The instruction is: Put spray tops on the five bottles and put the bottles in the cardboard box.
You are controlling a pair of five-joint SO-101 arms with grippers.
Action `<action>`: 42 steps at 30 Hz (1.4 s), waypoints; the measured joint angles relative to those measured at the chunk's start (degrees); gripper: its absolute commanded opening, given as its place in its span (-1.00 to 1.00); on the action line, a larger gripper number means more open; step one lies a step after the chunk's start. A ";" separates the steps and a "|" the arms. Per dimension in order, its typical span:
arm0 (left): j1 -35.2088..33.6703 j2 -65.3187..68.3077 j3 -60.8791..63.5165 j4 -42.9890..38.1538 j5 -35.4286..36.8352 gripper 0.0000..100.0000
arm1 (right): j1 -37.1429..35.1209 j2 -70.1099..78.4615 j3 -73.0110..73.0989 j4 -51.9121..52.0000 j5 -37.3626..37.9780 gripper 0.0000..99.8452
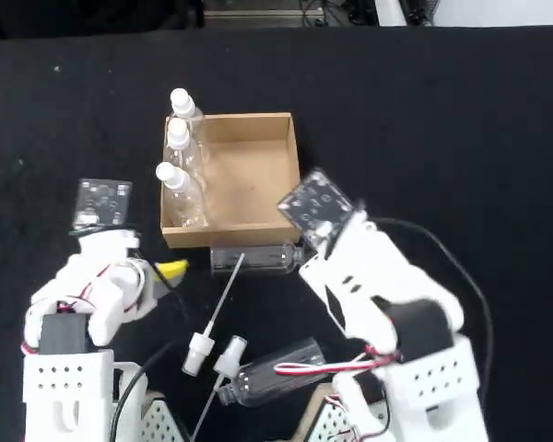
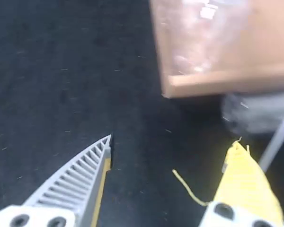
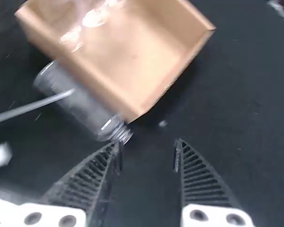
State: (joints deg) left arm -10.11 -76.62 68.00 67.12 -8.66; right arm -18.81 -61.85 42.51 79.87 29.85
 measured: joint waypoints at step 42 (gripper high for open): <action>-32.00 0.70 3.16 -13.10 9.23 -0.30 | -36.66 10.81 33.49 -8.97 28.48 -0.43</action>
State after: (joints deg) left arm -42.11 -75.91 71.16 54.02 0.57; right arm -55.47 -51.03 76.00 70.90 58.33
